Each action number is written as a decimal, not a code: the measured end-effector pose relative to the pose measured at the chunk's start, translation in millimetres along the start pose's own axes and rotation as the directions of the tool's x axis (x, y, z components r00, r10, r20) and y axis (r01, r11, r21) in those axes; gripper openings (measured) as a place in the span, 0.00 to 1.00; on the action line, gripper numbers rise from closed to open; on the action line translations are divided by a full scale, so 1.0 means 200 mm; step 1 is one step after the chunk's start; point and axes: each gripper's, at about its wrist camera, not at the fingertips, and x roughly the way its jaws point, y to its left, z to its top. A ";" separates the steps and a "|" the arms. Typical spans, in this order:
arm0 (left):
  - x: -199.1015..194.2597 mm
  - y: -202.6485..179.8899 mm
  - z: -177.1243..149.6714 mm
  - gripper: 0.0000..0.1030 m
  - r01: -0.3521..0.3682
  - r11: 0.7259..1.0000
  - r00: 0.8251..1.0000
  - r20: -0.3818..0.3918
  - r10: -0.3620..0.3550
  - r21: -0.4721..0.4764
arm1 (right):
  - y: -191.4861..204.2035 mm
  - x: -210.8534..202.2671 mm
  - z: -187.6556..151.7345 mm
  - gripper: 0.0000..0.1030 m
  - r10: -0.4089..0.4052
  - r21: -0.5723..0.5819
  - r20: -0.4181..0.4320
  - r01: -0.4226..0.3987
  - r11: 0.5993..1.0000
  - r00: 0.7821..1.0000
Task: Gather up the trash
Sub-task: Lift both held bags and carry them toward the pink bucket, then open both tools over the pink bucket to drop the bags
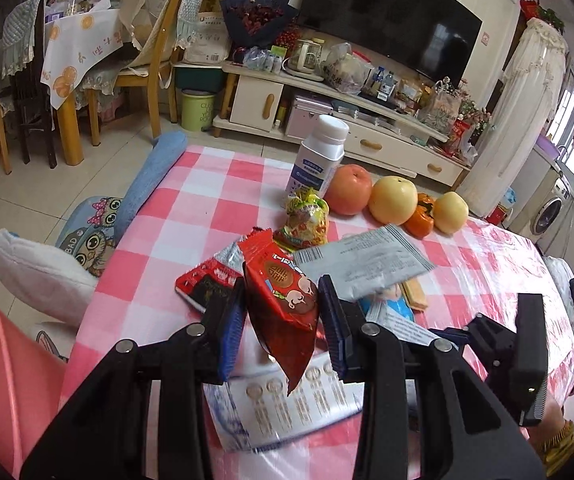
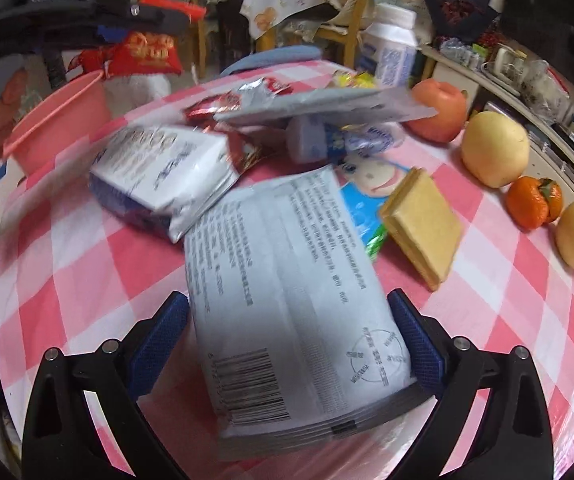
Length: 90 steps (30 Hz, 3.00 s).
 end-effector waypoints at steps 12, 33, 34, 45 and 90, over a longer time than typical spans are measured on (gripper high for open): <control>-0.30 0.00 -0.22 0.37 -0.002 1.000 0.999 0.037 0.001 0.019 | 0.02 0.00 0.00 0.84 0.014 0.083 0.010 -0.015 0.996 1.000; -0.54 0.12 -0.41 0.37 -0.054 0.998 0.996 0.070 0.051 0.043 | 0.14 -0.11 -0.09 0.74 -0.133 0.246 0.025 0.123 0.962 0.991; -0.55 0.13 -0.42 0.37 -0.053 0.998 0.996 0.070 0.050 0.041 | 0.13 -0.12 -0.09 0.75 -0.143 0.258 0.029 0.131 0.957 0.989; -0.52 0.19 -0.50 0.37 -0.030 0.999 0.998 0.056 0.028 0.029 | 0.10 -0.23 -0.20 0.75 -0.176 0.440 0.060 0.132 0.888 0.983; -0.78 1.09 -0.50 0.37 -0.243 0.951 0.956 0.122 0.268 -0.190 | 1.21 -0.18 1.08 0.75 0.245 0.141 0.305 -0.298 0.944 0.920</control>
